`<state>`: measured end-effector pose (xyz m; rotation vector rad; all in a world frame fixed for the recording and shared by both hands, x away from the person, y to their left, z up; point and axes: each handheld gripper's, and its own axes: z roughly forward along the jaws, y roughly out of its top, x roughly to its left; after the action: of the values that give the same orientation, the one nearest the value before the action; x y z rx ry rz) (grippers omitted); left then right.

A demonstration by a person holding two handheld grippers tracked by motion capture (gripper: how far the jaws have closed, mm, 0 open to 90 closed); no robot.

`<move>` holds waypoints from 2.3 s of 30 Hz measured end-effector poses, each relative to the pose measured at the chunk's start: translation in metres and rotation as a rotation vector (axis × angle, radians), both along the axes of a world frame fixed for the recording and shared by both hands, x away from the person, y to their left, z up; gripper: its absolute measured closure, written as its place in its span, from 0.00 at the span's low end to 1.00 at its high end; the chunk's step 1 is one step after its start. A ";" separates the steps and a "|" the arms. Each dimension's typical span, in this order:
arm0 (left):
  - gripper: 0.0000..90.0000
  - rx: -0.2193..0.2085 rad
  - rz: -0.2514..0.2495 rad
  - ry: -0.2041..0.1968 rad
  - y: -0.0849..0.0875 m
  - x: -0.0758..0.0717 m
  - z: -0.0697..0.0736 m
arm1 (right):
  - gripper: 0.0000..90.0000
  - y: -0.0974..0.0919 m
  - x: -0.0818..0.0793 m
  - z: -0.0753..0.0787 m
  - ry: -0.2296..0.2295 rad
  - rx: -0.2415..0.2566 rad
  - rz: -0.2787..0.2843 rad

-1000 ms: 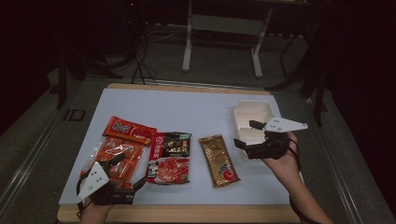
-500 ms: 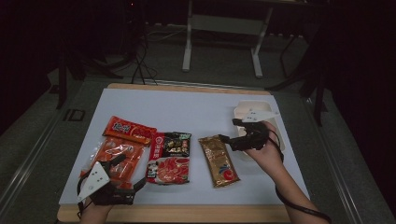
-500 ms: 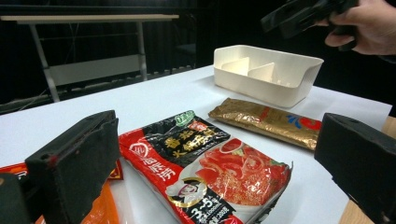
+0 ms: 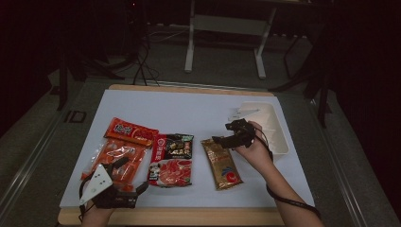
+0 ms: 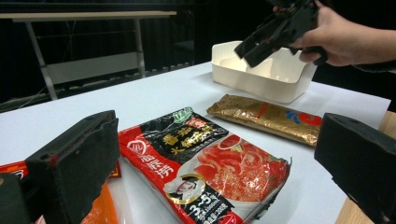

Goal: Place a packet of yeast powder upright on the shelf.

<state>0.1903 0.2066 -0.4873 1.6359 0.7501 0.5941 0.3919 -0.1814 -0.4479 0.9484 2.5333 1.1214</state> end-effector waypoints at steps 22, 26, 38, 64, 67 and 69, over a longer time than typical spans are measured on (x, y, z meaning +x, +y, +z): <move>0.01 0.007 -0.014 0.000 -0.001 0.000 0.000 | 0.25 0.030 0.035 -0.050 0.192 -0.206 -0.130; 0.01 0.011 -0.015 0.002 -0.002 0.000 -0.001 | 0.25 0.033 0.036 -0.056 0.186 -0.261 -0.153; 0.01 0.016 -0.019 0.012 -0.003 0.001 -0.002 | 0.33 0.028 0.041 -0.067 0.288 -0.227 -0.187; 0.01 0.014 -0.015 0.023 -0.002 0.002 -0.003 | 1.00 0.027 0.018 -0.021 0.152 -0.170 0.009; 0.01 0.015 -0.015 0.022 -0.002 0.003 -0.003 | 1.00 0.028 0.013 -0.010 0.136 -0.153 0.031; 0.01 0.013 -0.015 0.025 -0.002 0.003 -0.003 | 1.00 0.027 0.009 -0.004 0.122 -0.140 0.042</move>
<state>0.1930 0.2044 -0.4904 1.6624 0.7529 0.5705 0.4012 -0.1542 -0.4514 0.9586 2.7000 0.9085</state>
